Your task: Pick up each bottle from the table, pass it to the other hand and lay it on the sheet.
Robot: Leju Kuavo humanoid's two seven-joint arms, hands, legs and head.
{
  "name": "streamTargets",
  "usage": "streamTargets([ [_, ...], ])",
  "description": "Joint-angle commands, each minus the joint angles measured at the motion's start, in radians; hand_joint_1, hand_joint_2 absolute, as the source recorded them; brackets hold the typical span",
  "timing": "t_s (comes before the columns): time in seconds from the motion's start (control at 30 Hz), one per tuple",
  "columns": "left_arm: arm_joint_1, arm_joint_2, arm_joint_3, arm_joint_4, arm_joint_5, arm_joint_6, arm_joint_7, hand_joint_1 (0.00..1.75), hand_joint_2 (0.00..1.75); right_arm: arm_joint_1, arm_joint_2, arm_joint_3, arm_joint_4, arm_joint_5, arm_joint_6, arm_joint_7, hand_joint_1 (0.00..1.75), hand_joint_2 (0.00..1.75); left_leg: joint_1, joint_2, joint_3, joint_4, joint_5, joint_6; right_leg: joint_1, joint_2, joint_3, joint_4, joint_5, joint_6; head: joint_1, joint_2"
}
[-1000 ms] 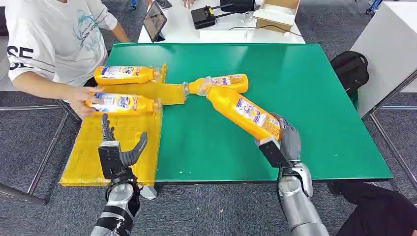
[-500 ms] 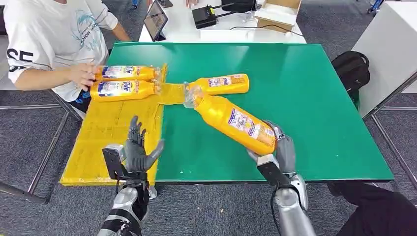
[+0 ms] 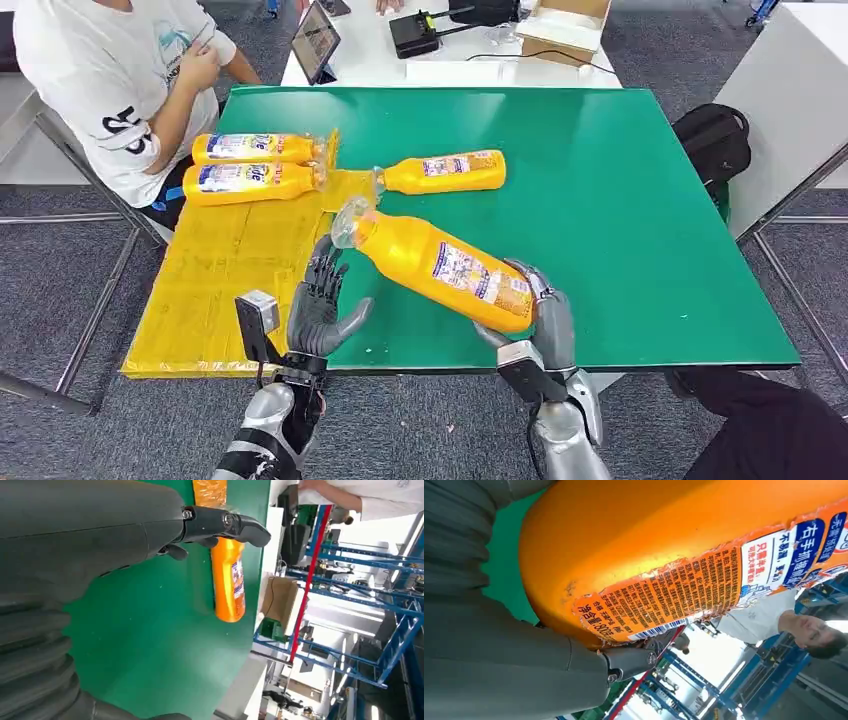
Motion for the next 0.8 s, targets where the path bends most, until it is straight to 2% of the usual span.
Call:
streamTargets([
  [0.03,0.019,-0.004,-0.047,-0.002,0.014,-0.055,0.010,0.00,1.75,-0.003,0.014,0.012,0.005,-0.009,0.003,-0.013,1.75,1.75,0.000,0.001,0.007,-0.001,-0.004,0.001,0.001,0.000,0.007,-0.001,-0.003,-0.004,0.000,0.000],
  [0.1,0.031,-0.005,-0.075,-0.022,0.026,-0.094,0.013,0.00,1.75,0.008,0.026,0.020,0.012,-0.011,0.001,-0.024,1.75,1.75,0.000,0.002,0.007,-0.001,-0.003,0.001,0.001,0.000,0.006,0.000,-0.003,-0.003,0.000,0.000],
  [0.13,0.040,0.004,-0.111,-0.041,0.053,-0.171,0.014,0.00,1.75,0.013,0.035,0.015,0.038,-0.019,0.002,-0.018,1.75,1.75,0.000,0.001,0.003,0.000,-0.002,0.001,0.000,0.000,0.003,0.000,-0.002,-0.002,0.000,0.000],
  [0.17,0.058,0.005,-0.143,-0.068,0.062,-0.193,0.017,0.00,1.75,0.014,0.036,0.003,0.076,-0.023,-0.015,-0.024,1.75,1.75,0.000,0.001,0.007,-0.001,-0.003,0.001,0.001,0.000,0.006,-0.001,-0.003,-0.003,0.000,0.000],
  [0.2,0.078,0.010,-0.187,-0.106,0.050,-0.201,0.002,0.00,1.75,0.011,0.038,-0.036,0.091,-0.058,-0.047,-0.045,1.75,1.75,0.000,0.001,0.004,-0.001,-0.002,0.001,0.001,0.000,0.004,-0.001,-0.002,-0.002,0.000,0.000],
  [0.3,0.104,0.018,-0.247,-0.150,0.057,-0.173,0.018,0.00,1.75,0.013,0.021,-0.075,0.074,-0.084,-0.020,-0.048,1.75,1.75,0.000,0.000,0.007,-0.001,-0.004,0.002,0.001,-0.002,0.008,-0.002,-0.003,-0.003,0.000,0.000],
  [0.47,0.088,0.018,-0.253,-0.114,0.069,-0.166,0.018,0.00,1.75,0.016,0.051,-0.081,0.053,-0.073,-0.018,-0.045,1.75,1.75,-0.001,0.001,0.004,-0.001,-0.002,0.001,0.000,0.000,0.004,-0.001,-0.002,-0.002,0.000,0.000],
  [0.53,0.085,0.016,-0.253,-0.107,0.070,-0.165,0.018,0.00,1.75,0.015,0.069,-0.077,0.054,-0.064,-0.040,-0.042,1.75,1.75,0.000,0.001,0.007,-0.001,-0.004,0.002,0.001,0.000,0.007,-0.002,-0.003,-0.004,0.000,0.000],
  [0.67,0.084,0.015,-0.254,-0.106,0.070,-0.165,0.018,0.00,1.75,0.015,0.073,-0.074,0.055,-0.060,-0.045,-0.041,1.75,1.75,0.000,0.001,0.003,-0.001,-0.002,0.001,0.001,0.000,0.003,-0.001,-0.002,-0.002,0.000,0.000],
  [0.73,0.083,0.014,-0.254,-0.104,0.070,-0.163,0.018,0.00,1.75,0.013,0.075,-0.074,0.058,-0.062,-0.045,-0.040,1.75,1.75,0.000,0.002,0.008,-0.001,-0.004,0.002,0.001,0.000,0.007,-0.001,-0.003,-0.004,0.000,0.000],
  [0.8,0.083,0.014,-0.254,-0.104,0.070,-0.163,0.018,0.00,1.75,0.013,0.075,-0.074,0.058,-0.062,-0.045,-0.040,1.75,1.75,0.000,0.001,0.006,-0.001,-0.003,0.002,0.001,0.000,0.005,-0.001,-0.003,-0.003,0.000,0.000],
])
